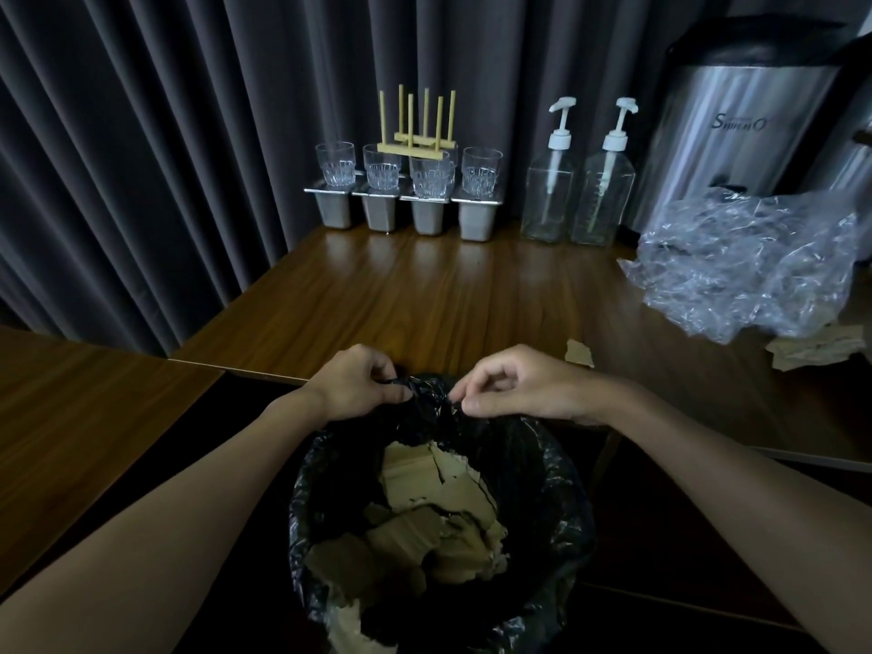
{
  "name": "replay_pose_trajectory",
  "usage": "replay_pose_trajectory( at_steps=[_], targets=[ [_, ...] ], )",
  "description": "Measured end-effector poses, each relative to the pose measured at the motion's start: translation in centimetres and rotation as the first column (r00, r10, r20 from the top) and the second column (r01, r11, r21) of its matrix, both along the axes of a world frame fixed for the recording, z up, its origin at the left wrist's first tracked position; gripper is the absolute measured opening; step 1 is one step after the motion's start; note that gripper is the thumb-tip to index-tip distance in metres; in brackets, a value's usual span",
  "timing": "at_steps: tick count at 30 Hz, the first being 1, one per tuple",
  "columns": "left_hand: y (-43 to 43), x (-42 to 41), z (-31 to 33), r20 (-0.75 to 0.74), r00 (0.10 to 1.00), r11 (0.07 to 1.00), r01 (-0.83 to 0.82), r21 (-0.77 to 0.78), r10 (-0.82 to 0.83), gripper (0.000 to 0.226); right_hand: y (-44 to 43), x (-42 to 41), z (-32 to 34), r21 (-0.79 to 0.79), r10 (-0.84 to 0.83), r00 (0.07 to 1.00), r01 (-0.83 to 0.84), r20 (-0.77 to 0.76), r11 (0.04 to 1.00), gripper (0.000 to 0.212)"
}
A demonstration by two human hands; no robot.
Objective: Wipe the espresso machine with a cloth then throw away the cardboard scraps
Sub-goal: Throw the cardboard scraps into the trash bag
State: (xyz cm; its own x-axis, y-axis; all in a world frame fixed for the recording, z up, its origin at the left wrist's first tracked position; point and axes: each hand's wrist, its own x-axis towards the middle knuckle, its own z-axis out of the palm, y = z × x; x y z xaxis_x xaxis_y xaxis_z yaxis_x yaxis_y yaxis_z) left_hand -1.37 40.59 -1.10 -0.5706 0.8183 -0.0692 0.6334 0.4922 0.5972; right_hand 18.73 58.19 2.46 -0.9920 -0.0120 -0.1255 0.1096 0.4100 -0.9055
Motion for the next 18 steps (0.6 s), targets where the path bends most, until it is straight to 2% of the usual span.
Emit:
replay_pose_trajectory(
  at_steps=[2,5,7,9,10,13,18],
  targets=[
    [0.0,0.1,0.1,0.016,1.000,1.000,0.011,-0.003,-0.011,0.028,1.2,0.3,-0.5,0.063,-0.152,0.982,0.160,-0.113,0.985,0.010],
    [0.1,0.2,0.4,0.052,0.998,1.000,0.022,0.010,-0.022,0.026,3.8,0.9,-1.7,0.203,-0.342,0.906,0.395,-0.251,0.896,0.014],
    [0.5,0.6,0.5,0.060,0.997,0.999,0.042,0.018,-0.043,0.026,5.8,1.3,-2.7,0.363,-0.423,0.858,0.509,-0.292,0.781,0.022],
    [1.2,1.4,0.5,0.046,0.997,0.997,0.069,0.015,-0.070,0.028,7.5,2.2,-3.6,0.532,-0.488,0.831,0.549,-0.267,0.644,0.038],
    [1.6,1.9,0.5,0.037,0.996,0.997,0.081,0.012,-0.081,0.029,8.1,2.6,-4.0,0.567,-0.522,0.820,0.551,-0.234,0.612,0.047],
    [2.7,3.0,0.5,0.026,0.993,0.994,0.112,0.011,-0.113,0.028,9.2,4.0,-5.1,0.568,-0.572,0.810,0.533,-0.130,0.627,0.061],
    [3.5,3.8,0.9,0.013,0.989,0.989,0.150,-0.007,-0.150,0.028,9.2,4.6,-5.5,0.539,-0.598,0.781,0.587,-0.179,0.605,0.041]
  ],
)
